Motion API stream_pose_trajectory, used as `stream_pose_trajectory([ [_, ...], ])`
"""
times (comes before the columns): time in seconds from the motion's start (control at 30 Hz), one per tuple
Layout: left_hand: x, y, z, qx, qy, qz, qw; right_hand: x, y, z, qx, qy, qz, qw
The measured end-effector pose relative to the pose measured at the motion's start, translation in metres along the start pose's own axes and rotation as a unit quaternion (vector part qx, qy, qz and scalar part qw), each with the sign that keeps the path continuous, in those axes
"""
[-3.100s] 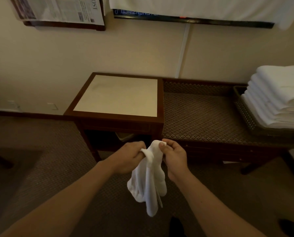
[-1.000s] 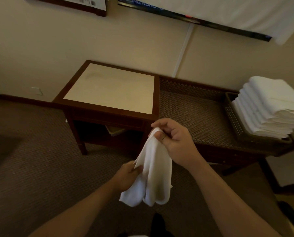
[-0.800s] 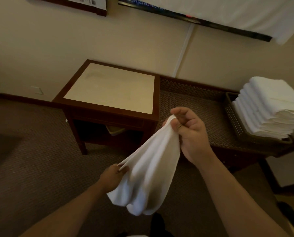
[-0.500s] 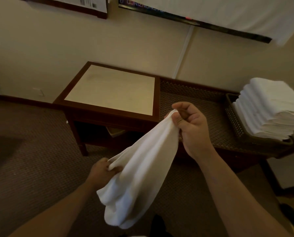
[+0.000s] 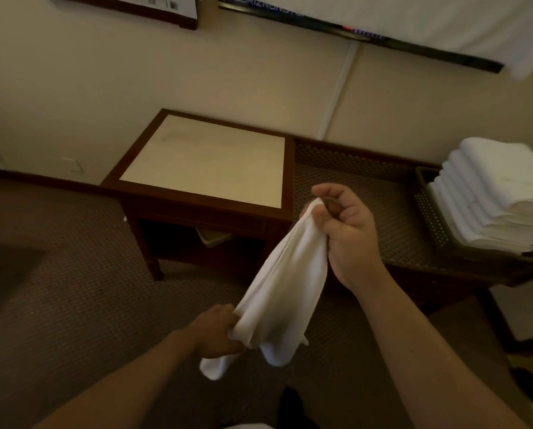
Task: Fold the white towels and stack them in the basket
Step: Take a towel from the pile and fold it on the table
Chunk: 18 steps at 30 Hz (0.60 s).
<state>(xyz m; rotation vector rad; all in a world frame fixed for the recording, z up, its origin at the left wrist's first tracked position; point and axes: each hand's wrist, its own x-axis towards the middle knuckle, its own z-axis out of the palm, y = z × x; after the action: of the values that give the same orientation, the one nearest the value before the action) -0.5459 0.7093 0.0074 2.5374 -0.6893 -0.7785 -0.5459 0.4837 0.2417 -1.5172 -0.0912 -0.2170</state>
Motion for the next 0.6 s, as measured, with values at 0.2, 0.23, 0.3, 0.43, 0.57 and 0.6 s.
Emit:
stream_pose_trajectory([
  [0.2, 0.015, 0.001, 0.034, -0.004, 0.002, -0.09, 0.996, 0.014, -0.041, 0.009, 0.131, -0.013, -0.035, 0.991],
  [0.23, 0.017, -0.002, 0.039, 0.005, -0.014, -0.107, 0.994, 0.016, -0.048, 0.011, 0.141, -0.011, -0.044, 0.989],
  [0.3, 0.018, -0.004, 0.045, 0.021, -0.052, -0.127, 0.99, 0.021, -0.059, 0.013, 0.152, 0.005, -0.055, 0.987],
  [0.43, 0.014, -0.027, 0.063, -0.025, -0.085, -0.2, 0.976, 0.032, -0.075, 0.01, 0.13, 0.044, -0.085, 0.987],
  [0.57, 0.021, -0.092, 0.103, -0.148, -0.079, -0.284, 0.944, 0.033, -0.075, 0.006, 0.055, 0.061, -0.106, 0.991],
  [0.6, 0.02, -0.101, 0.106, -0.18, -0.06, -0.292, 0.937, 0.032, -0.073, 0.005, 0.048, 0.067, -0.106, 0.991],
])
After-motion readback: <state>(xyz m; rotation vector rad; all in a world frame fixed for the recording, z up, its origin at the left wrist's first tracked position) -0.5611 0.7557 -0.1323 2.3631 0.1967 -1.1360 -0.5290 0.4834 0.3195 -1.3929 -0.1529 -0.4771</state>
